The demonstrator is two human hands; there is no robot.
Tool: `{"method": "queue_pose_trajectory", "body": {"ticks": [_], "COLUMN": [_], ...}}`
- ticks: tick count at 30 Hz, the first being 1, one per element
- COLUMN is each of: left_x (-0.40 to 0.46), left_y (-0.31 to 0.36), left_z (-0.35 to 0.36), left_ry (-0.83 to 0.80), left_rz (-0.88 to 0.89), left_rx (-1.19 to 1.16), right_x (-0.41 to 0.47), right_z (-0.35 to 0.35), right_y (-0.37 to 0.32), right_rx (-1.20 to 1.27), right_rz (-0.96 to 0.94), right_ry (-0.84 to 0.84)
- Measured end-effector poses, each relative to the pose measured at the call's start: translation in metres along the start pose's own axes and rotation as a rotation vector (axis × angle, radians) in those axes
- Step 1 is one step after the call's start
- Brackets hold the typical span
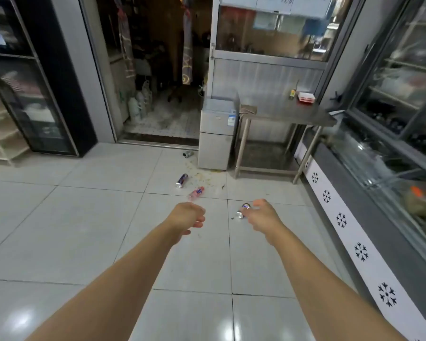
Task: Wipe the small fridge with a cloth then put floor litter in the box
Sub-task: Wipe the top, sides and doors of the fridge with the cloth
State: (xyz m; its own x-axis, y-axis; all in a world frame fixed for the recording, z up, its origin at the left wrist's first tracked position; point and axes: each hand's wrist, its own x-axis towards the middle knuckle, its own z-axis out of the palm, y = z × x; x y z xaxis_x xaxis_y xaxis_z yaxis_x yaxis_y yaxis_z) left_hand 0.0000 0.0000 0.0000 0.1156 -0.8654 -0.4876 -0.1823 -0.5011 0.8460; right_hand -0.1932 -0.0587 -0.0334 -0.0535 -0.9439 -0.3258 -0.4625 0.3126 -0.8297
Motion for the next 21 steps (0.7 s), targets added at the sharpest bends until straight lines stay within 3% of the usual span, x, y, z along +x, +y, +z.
{"method": "queue_pose_trajectory", "body": {"ticks": [8, 21], "left_x": [0.075, 0.288], "left_y": [0.056, 0.223], "left_z": [0.007, 0.041], "left_ry": [0.035, 0.038], "left_rz": [0.019, 0.149], "left_rx": [0.027, 0.095], "right_x": [0.075, 0.324], "right_z": [-0.018, -0.098], "right_y": [-0.029, -0.118], "right_rx": [-0.03, -0.05], "right_rz": [-0.05, -0.131], "right_ry": [0.021, 0.038]}}
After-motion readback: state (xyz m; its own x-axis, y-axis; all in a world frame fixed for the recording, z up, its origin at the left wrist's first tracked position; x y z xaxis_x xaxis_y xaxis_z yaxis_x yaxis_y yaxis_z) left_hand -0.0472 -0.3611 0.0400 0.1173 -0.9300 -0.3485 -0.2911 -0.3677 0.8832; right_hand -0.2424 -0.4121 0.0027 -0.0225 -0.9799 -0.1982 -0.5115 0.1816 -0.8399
